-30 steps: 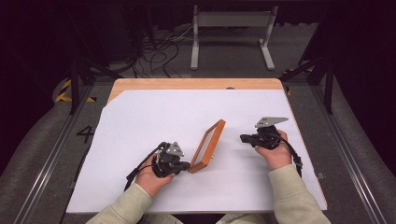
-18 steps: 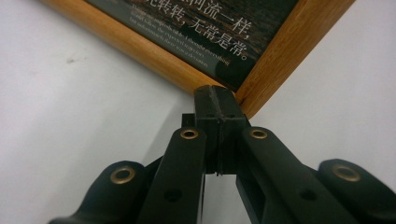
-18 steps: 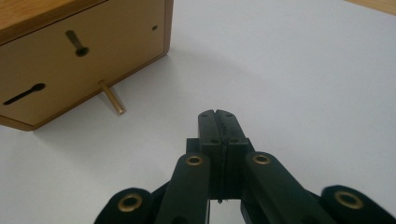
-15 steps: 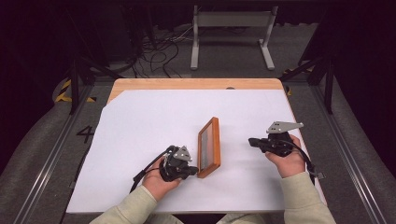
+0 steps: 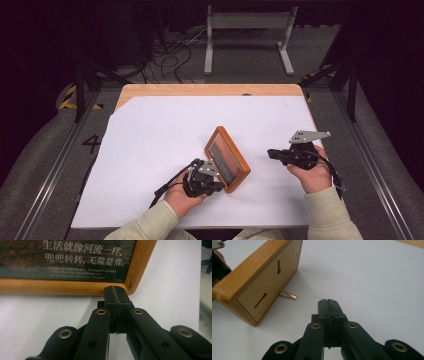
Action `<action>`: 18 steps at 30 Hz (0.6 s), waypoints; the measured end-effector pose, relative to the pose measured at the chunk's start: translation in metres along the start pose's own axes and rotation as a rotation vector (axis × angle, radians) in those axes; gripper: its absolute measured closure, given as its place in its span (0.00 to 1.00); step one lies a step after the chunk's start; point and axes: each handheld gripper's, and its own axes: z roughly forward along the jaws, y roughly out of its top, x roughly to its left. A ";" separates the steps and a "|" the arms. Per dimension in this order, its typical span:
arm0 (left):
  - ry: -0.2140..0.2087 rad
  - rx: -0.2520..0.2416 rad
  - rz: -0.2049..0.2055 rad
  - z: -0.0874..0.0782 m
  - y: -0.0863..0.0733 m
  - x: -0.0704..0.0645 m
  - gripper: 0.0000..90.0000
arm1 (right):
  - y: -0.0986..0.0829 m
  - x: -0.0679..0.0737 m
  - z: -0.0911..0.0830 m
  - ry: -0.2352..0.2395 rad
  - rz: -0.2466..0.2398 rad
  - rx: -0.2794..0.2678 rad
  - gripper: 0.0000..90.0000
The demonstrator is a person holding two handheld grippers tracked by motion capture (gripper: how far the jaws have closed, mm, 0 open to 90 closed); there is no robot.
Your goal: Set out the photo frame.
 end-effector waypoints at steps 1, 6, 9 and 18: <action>0.000 0.000 0.000 0.000 0.000 0.000 1.00 | 0.000 0.000 0.000 0.000 0.000 0.000 0.97; 0.008 0.004 0.014 0.004 0.003 -0.003 0.99 | 0.009 0.006 -0.002 0.006 0.064 -0.010 0.84; 0.008 0.008 0.003 0.001 0.002 -0.001 0.96 | 0.024 0.014 -0.004 0.042 0.132 -0.047 0.79; 0.033 -0.037 -0.027 -0.027 -0.006 0.008 0.89 | 0.073 0.048 0.024 0.130 0.167 0.037 0.59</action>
